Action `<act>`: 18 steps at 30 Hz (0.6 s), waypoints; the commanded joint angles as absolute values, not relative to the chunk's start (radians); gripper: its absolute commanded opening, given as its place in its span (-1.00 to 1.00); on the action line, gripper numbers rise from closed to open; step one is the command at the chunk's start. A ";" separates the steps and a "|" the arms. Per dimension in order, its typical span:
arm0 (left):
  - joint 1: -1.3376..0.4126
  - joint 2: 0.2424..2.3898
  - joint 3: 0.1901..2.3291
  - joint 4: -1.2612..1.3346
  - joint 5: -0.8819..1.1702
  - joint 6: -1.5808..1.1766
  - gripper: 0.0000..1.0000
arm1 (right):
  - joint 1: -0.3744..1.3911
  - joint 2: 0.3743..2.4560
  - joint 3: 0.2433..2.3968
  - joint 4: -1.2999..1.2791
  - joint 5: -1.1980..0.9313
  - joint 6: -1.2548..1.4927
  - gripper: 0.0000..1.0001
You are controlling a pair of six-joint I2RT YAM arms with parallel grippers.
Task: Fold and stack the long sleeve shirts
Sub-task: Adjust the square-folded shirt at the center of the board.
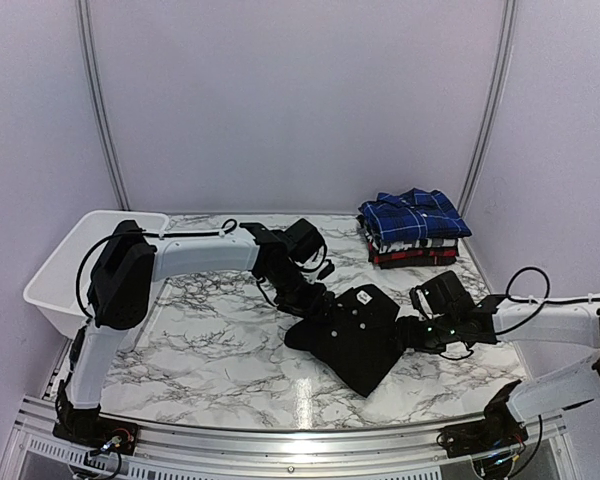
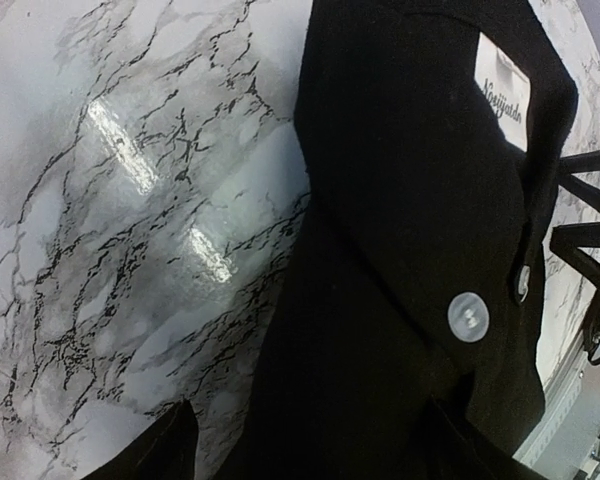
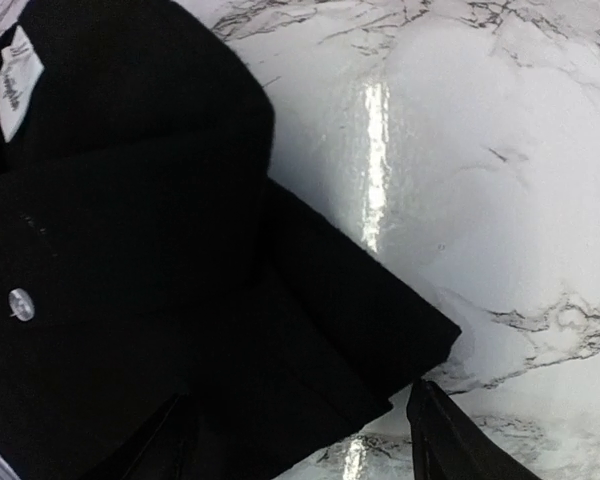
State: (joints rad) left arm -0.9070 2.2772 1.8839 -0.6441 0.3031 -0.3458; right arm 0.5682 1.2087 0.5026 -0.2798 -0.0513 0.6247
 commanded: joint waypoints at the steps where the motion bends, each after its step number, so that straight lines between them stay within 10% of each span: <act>1: -0.921 2.302 1.913 -0.632 0.286 -0.330 0.53 | 0.611 1.294 0.552 -0.265 0.107 0.632 0.33; 8: -0.960 2.313 1.882 -0.623 0.202 -0.365 0.30 | 0.685 1.407 0.610 -0.294 0.197 0.647 0.03; 14: -0.968 2.278 1.821 -0.572 0.141 -0.427 -0.42 | 0.724 1.460 0.686 -0.294 0.180 0.639 -0.82; 18: -0.961 2.184 1.756 -0.565 0.057 -0.439 -0.91 | 0.745 1.495 0.829 -0.332 0.154 0.599 -1.00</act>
State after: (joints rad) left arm -0.9672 2.2745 1.8206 -0.5758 0.1616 -0.4202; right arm 0.7162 1.4670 0.6849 -0.3077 0.1810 0.6312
